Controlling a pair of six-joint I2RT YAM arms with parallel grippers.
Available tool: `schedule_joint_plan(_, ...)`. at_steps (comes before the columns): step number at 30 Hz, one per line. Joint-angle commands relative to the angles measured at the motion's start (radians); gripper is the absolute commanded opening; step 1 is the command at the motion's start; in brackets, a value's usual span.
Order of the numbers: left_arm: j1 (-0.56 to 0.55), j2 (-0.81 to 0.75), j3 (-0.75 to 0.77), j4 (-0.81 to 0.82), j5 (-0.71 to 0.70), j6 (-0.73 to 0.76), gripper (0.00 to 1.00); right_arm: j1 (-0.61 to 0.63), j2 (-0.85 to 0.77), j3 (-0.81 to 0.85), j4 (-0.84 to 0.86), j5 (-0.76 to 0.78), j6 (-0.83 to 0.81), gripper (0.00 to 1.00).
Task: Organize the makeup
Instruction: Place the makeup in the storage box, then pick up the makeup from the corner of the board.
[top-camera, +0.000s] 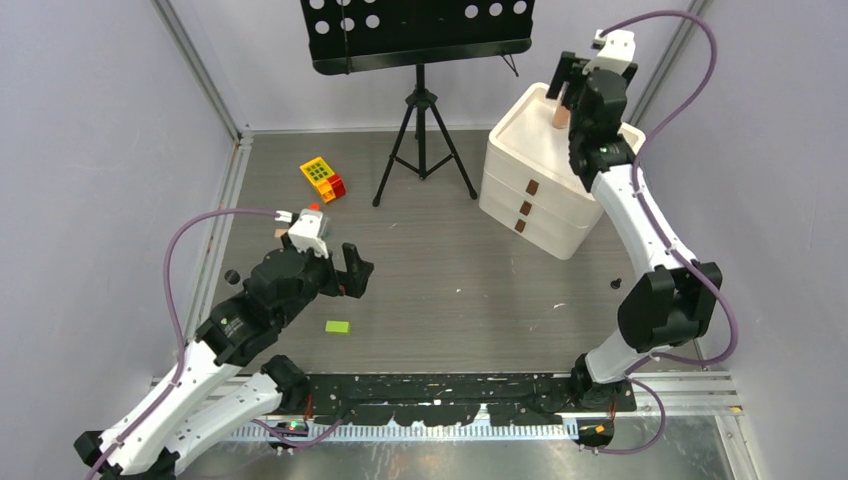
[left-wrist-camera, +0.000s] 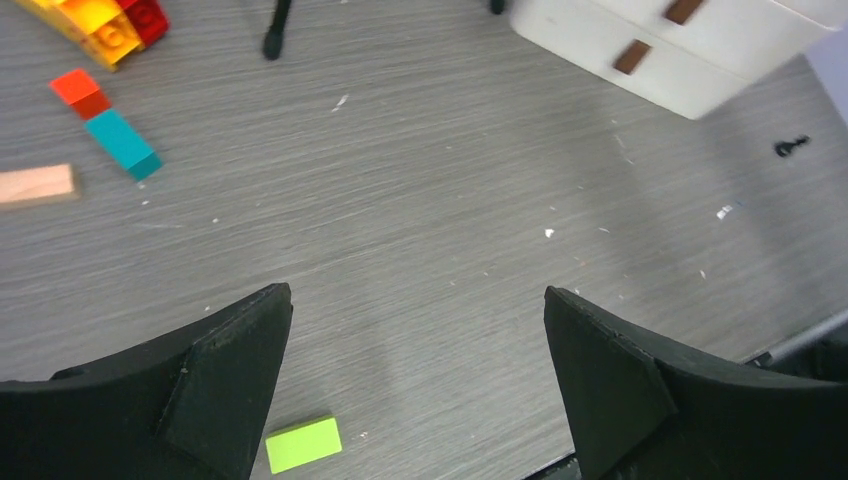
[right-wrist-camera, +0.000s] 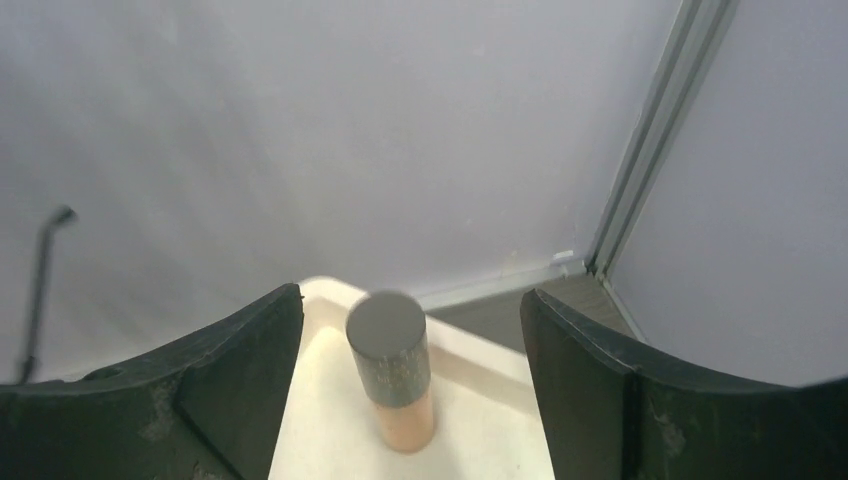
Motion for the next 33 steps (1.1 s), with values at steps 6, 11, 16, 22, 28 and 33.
schedule_joint_plan(6, 0.001, 0.153, 0.193, -0.247, -0.438, -0.185, 1.0, 0.004, -0.209, 0.229, -0.242, 0.008, 0.101, 0.86)
schedule_joint_plan(11, 0.001, 0.118, 0.208, -0.489, -0.77, -0.461, 1.0, 0.094, -0.298, 0.249, -0.369, -0.014, 0.121, 0.87)
schedule_joint_plan(16, 0.016, 0.161, 0.274, -0.825, -1.009, -0.717, 1.0, 0.316, -0.356, 0.179, -0.431, 0.032, 0.096, 0.87)
schedule_joint_plan(22, 0.286, 0.162, 0.252, -0.543, -0.834, -0.387, 1.0, 0.577, -0.406, -0.004, -0.42, 0.063, 0.146, 0.87)
schedule_joint_plan(28, 0.809, 0.219, 0.142, -0.296, -0.398, -0.222, 1.0, 0.682, -0.424, -0.088, -0.42, 0.082, 0.175, 0.87)
schedule_joint_plan(33, 0.998, 0.323, 0.095, -0.161, -0.26, -0.206, 1.0, 0.717, -0.449, -0.122, -0.423, 0.048, 0.214, 0.87)
